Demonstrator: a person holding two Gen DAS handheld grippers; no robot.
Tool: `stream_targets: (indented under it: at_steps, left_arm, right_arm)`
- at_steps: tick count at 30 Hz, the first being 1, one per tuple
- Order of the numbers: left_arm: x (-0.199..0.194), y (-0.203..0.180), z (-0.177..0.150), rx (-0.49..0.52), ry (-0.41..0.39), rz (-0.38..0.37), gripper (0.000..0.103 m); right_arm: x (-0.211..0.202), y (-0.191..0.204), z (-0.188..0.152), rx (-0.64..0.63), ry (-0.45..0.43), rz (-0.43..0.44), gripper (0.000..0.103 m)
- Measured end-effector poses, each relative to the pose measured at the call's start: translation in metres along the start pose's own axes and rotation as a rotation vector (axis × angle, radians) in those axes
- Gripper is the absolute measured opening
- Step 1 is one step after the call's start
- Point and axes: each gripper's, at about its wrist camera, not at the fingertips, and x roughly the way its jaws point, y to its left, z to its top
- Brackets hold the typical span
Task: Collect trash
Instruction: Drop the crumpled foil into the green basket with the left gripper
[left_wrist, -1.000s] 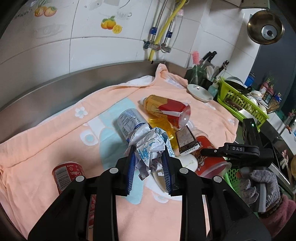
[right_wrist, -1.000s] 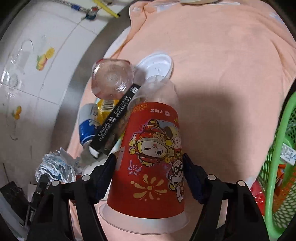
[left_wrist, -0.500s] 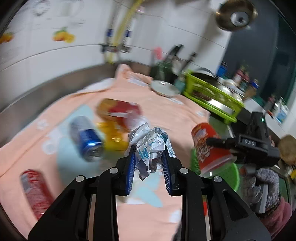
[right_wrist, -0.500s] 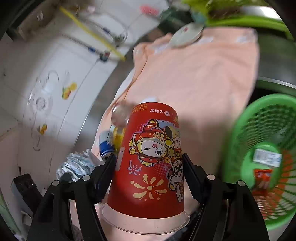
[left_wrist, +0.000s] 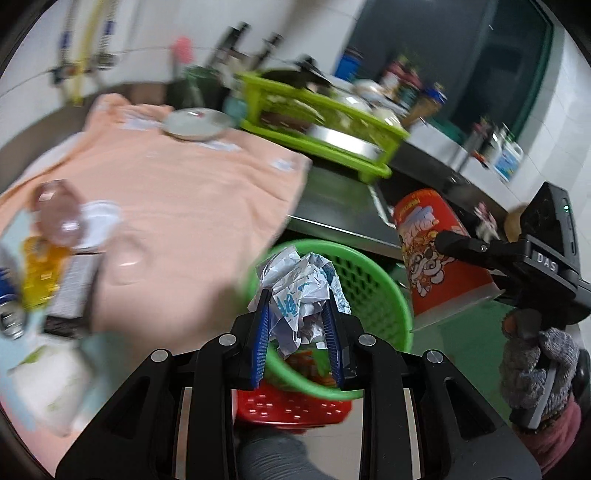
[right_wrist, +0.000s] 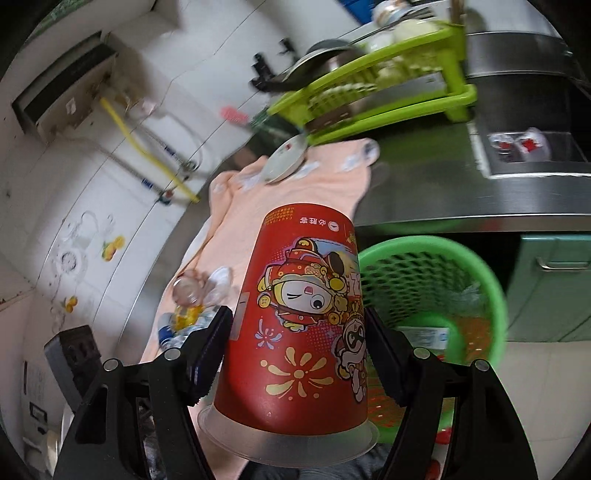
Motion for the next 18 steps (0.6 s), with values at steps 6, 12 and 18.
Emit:
stream_targets:
  at_steps: [6,12,18]
  left_arm:
    - [0.061,-0.039,-0.005,0.07,0.099,-0.033,0.031]
    - [0.093,-0.042,-0.015,0.071,0.157,-0.03,0.06]
    - [0.095,-0.031,-0.019,0.029,0.162,-0.053,0.063]
  right_arm:
    - [-0.017,-0.036,-0.001,0.037,-0.035,-0.046,0.068]
    - [-0.019,-0.061,-0.003,0.059,-0.034,-0.063,0.068]
    - [-0.008,-0.069,-0.009,0.054,-0.012,-0.073,0.068]
